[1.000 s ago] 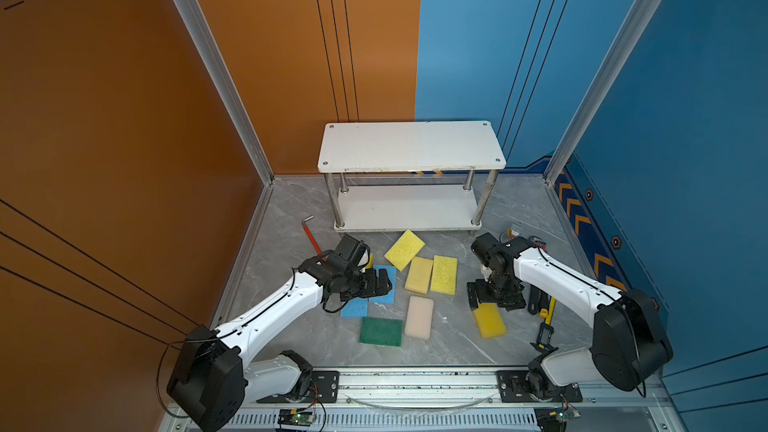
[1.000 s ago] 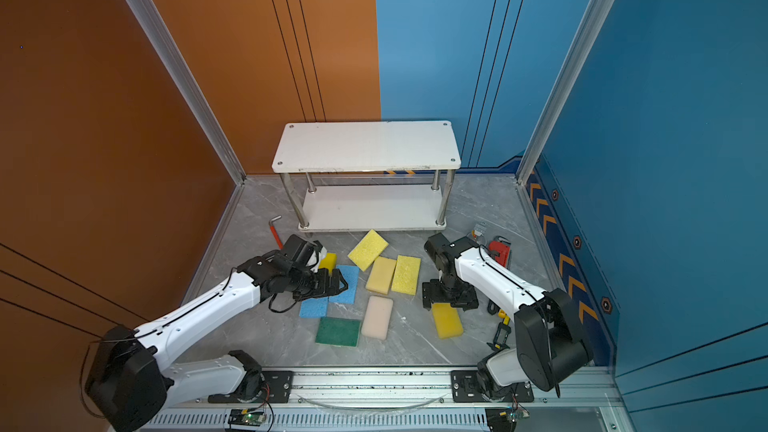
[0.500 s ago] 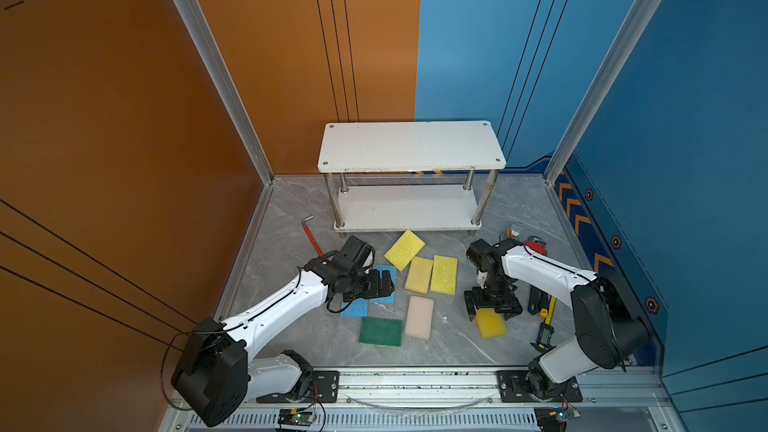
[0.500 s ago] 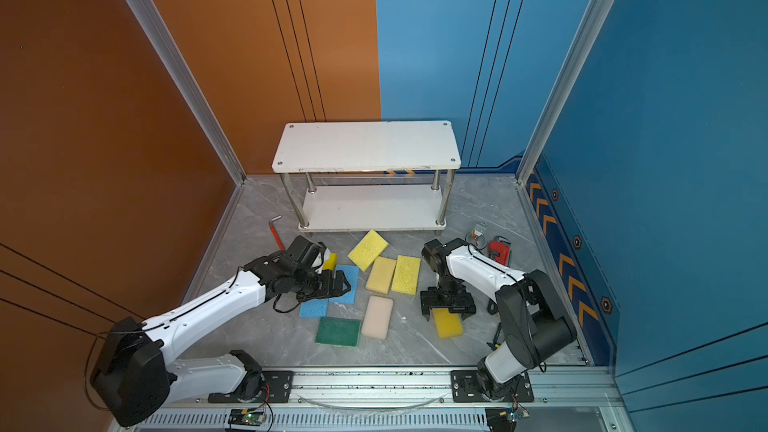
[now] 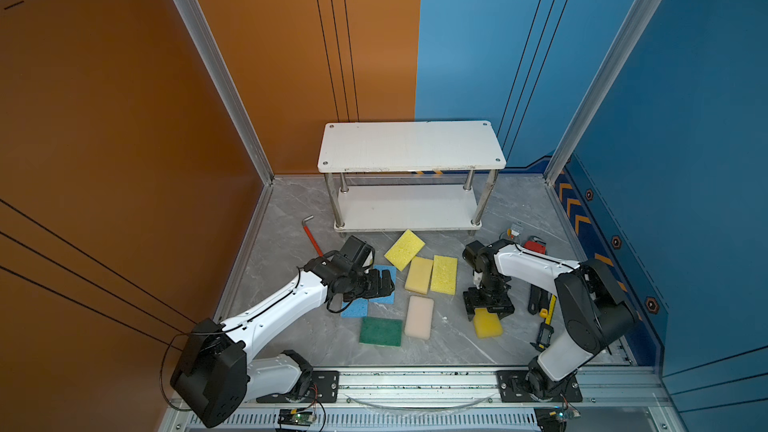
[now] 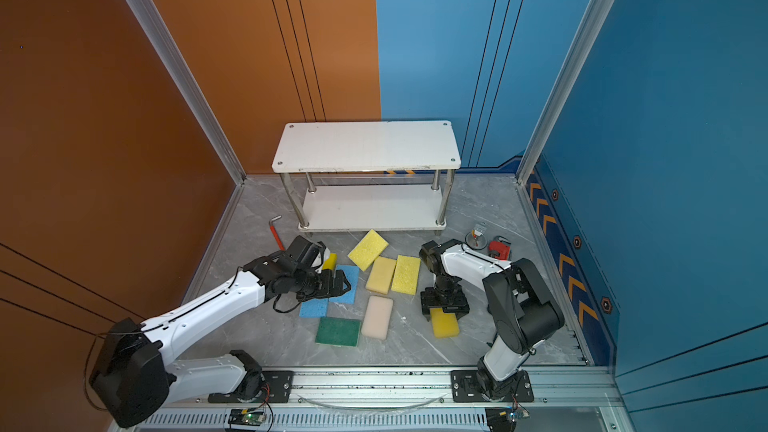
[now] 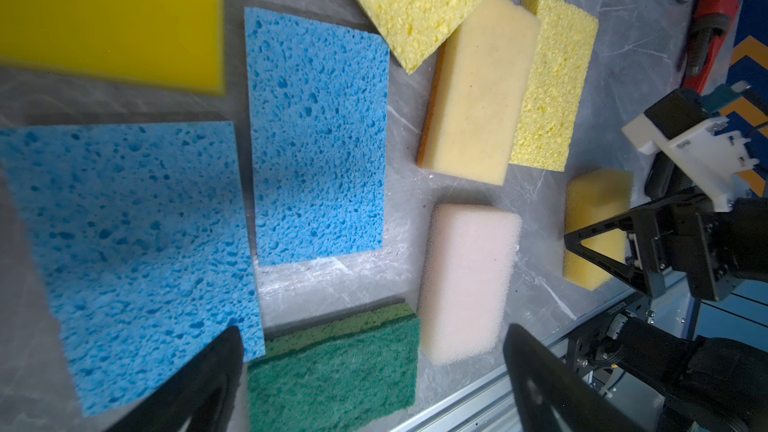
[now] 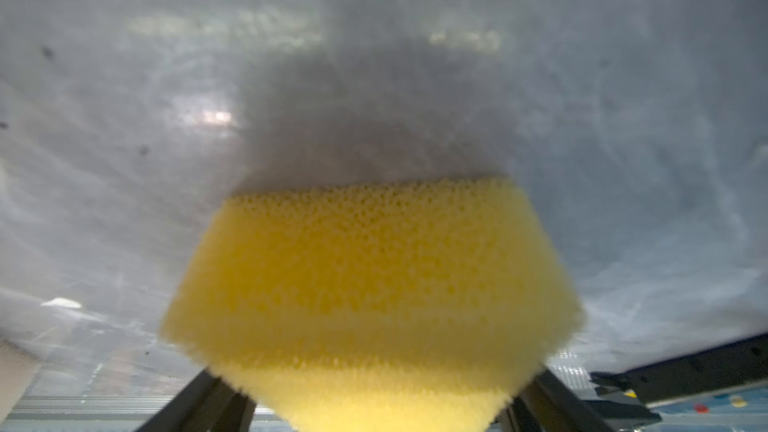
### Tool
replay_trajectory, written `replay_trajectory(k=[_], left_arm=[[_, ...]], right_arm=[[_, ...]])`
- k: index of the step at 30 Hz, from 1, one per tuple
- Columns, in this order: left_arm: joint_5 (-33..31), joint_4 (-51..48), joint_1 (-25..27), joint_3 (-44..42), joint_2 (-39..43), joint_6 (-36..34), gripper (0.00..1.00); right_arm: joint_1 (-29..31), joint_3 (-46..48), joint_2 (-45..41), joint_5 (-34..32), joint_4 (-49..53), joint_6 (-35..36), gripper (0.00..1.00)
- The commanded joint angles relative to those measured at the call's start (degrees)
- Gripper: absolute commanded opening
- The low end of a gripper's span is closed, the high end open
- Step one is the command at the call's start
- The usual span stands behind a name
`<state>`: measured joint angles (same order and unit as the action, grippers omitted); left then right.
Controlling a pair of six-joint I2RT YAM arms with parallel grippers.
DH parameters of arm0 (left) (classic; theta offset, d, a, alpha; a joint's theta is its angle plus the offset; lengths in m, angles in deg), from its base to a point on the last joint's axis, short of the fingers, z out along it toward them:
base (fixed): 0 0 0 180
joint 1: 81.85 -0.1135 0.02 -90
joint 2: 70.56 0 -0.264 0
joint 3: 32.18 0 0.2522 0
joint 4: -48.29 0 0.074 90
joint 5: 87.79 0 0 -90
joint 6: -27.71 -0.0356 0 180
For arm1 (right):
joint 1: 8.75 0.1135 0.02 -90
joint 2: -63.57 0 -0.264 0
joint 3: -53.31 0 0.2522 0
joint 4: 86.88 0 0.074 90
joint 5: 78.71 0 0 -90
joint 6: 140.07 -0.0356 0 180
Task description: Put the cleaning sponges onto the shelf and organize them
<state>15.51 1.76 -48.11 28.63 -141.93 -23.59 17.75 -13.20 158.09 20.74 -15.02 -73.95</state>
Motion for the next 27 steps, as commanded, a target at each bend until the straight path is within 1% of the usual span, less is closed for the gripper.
replay_trajectory(k=[1,3,9,17,22,27], left_arm=[[-1.1,0.0,0.5,-0.2,0.1,0.2,0.98],[-1.2,-0.1,0.5,-0.2,0.3,0.2,0.98],[-2.2,-0.1,0.5,-0.4,1.5,0.7,0.98],[-3.6,0.4,-0.2,0.2,3.2,0.5,0.98],[-4.1,1.9,-0.5,-0.3,5.5,0.7,0.98],[-2.3,5.8,-1.9,-3.5,9.0,3.4,0.98]], right_arm=[[-0.4,0.6,0.6,0.2,-0.7,0.2,0.77],[-0.4,0.5,0.5,0.2,-0.6,0.0,0.73],[-0.4,-0.8,-1.8,0.1,-0.4,-1.2,0.69],[-0.5,-5.8,-5.4,0.3,1.2,-4.7,0.7],[-0.5,-11.1,-5.7,2.9,1.1,-8.5,0.69],[0.0,-16.8,-4.8,4.9,-0.3,-13.3,0.7]])
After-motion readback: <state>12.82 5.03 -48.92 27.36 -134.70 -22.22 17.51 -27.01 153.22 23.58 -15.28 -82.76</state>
